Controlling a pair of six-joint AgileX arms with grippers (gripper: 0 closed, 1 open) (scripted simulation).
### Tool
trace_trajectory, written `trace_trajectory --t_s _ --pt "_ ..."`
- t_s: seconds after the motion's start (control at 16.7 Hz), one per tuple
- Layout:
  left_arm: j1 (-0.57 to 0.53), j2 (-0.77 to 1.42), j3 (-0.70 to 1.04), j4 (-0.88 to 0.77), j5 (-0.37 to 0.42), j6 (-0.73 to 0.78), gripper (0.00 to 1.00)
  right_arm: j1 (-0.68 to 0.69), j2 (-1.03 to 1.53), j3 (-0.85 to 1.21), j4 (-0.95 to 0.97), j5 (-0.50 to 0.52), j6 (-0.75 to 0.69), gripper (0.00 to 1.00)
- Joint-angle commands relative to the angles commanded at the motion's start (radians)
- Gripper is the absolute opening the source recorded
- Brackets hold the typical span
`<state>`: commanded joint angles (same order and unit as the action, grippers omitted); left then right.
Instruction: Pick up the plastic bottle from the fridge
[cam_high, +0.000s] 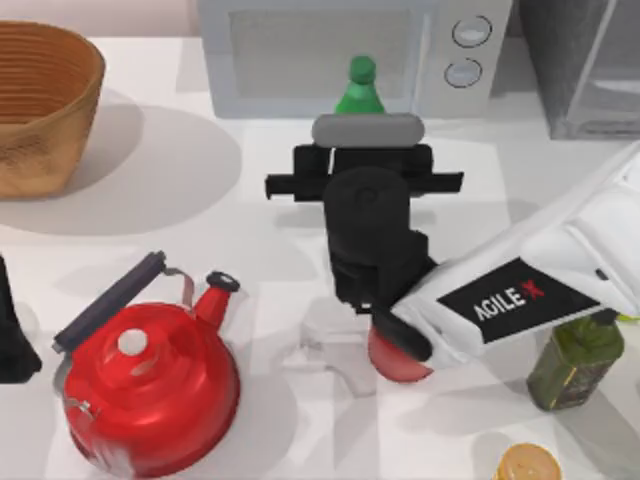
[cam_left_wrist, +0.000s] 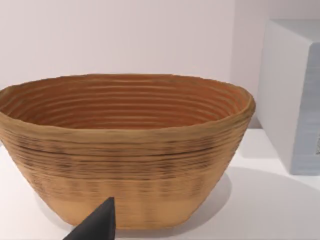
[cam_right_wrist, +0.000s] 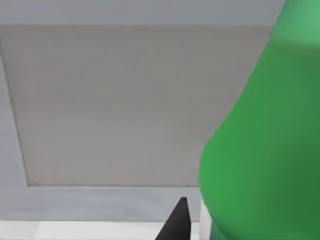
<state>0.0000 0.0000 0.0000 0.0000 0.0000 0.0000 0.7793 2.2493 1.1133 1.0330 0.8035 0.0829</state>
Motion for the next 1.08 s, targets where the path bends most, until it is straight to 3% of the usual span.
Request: trace_trajectory --t_s 0.72,1.08 --pt "0.0 0.0 0.0 0.0 0.0 0.0 1.0 0.0 0.0 0.0 0.0 0.0 0.0 0.98" --pt "0.0 0.0 0.0 0.0 0.0 0.0 1.0 0.0 0.0 0.0 0.0 0.0 0.0 1.0"
